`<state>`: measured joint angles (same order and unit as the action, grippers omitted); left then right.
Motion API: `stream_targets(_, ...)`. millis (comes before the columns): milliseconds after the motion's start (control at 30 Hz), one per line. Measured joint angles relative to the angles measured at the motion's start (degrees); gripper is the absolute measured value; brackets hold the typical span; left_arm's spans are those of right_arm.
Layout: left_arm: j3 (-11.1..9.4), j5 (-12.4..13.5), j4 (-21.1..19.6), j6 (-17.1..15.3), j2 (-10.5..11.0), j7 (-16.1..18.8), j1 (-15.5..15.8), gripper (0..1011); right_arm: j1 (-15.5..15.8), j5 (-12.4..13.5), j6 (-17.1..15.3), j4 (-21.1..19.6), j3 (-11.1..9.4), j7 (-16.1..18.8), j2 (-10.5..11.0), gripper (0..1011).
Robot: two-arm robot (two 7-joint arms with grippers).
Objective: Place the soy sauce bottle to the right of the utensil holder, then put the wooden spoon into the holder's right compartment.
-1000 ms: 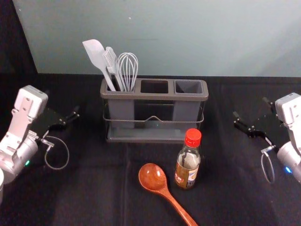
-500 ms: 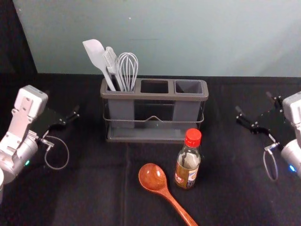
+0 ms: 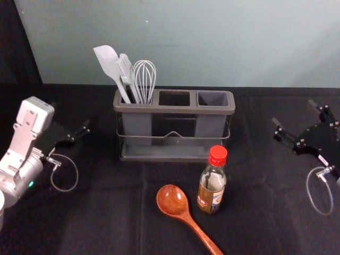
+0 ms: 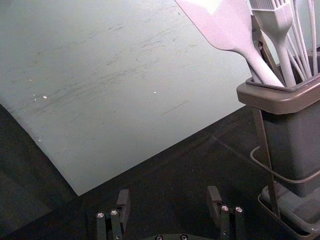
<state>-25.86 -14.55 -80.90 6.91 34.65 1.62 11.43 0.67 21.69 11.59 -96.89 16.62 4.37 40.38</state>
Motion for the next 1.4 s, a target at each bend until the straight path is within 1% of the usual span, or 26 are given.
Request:
stream_targets(100,0.0,0.0,0.0,0.0,0.0,0.0,0.0,1005,1.97,2.32,0.34,-1.85,-0.97,2.47,0.91,1004)
stream_targets(167,0.0,0.0,0.0,0.0,0.0,0.0,0.0,1005,2.59,2.93,0.55,-2.54,-1.16,3.82,1.46,1004)
stream_targets(200,0.0,0.0,0.0,0.0,0.0,0.0,0.0,1005,3.15,2.98,0.71,-3.19,-1.23,5.06,2.12,1004)
stream_targets(267,0.0,0.0,0.0,0.0,0.0,0.0,0.0,1005,3.62,2.97,0.84,-3.69,-1.32,6.14,2.67,1004)
stream_targets(333,0.0,0.0,0.0,0.0,0.0,0.0,0.0,1005,4.15,3.51,0.93,-4.1,-1.32,8.19,3.35,1004)
stream_targets(367,0.0,0.01,0.0,0.0,0.0,0.0,0.0,1005,4.28,4.17,1.03,-4.15,-1.25,9.97,3.71,1004)
stream_targets(467,0.0,0.0,0.0,0.0,0.0,0.0,0.0,1005,4.27,5.75,1.31,-3.9,-1.02,13.15,4.08,1004)
stream_targets(500,0.0,0.0,0.0,0.0,0.0,0.0,0.0,1005,4.2,6.79,1.4,-3.56,-0.89,15.12,4.25,1004)
stream_targets(633,0.0,0.0,0.0,0.0,0.0,0.0,0.0,1005,3.77,9.01,1.73,-2.69,-0.62,19.54,4.59,1004)
stream_targets(667,0.0,0.0,0.0,0.0,0.0,0.0,0.0,1005,3.4,10.4,1.98,-2.09,-0.33,22.79,4.74,1004)
stream_targets(700,0.0,0.0,0.0,0.0,0.0,0.0,0.0,1005,3.29,10.73,2.06,-1.9,-0.24,23.69,4.77,1004)
stream_targets(833,0.0,0.0,0.0,0.0,0.0,0.0,0.0,1005,3.01,11.22,2.16,-1.48,0.01,25.9,4.74,1004)
stream_targets(933,0.0,0.0,0.0,0.0,0.0,0.0,0.0,1005,2.73,12.24,1.7,-1.09,0.26,28.1,4.15,1004)
stream_targets(1067,0.0,0.0,0.0,0.0,0.0,0.0,0.0,1005,2.57,12.71,1.21,-1.1,0.56,29.69,3.42,1004)
stream_targets(1233,0.0,0.0,0.0,0.0,0.0,0.0,0.0,1005,2.04,12.35,0.36,-1.75,1.12,30.8,2.06,1004)
stream_targets(1300,0.0,0.0,0.0,0.0,0.0,0.0,0.0,1005,1.94,12.17,0.23,-1.86,1.26,30.9,1.86,1004)
stream_targets(1367,0.0,0.01,0.0,0.0,0.0,0.0,0.0,1005,1.51,11.15,-0.48,-2.23,1.94,31.3,1.05,1004)
stream_targets(1400,0.0,0.01,0.0,0.0,0.0,0.0,0.0,1005,1.51,11.15,-0.48,-2.23,1.94,31.3,1.05,1004)
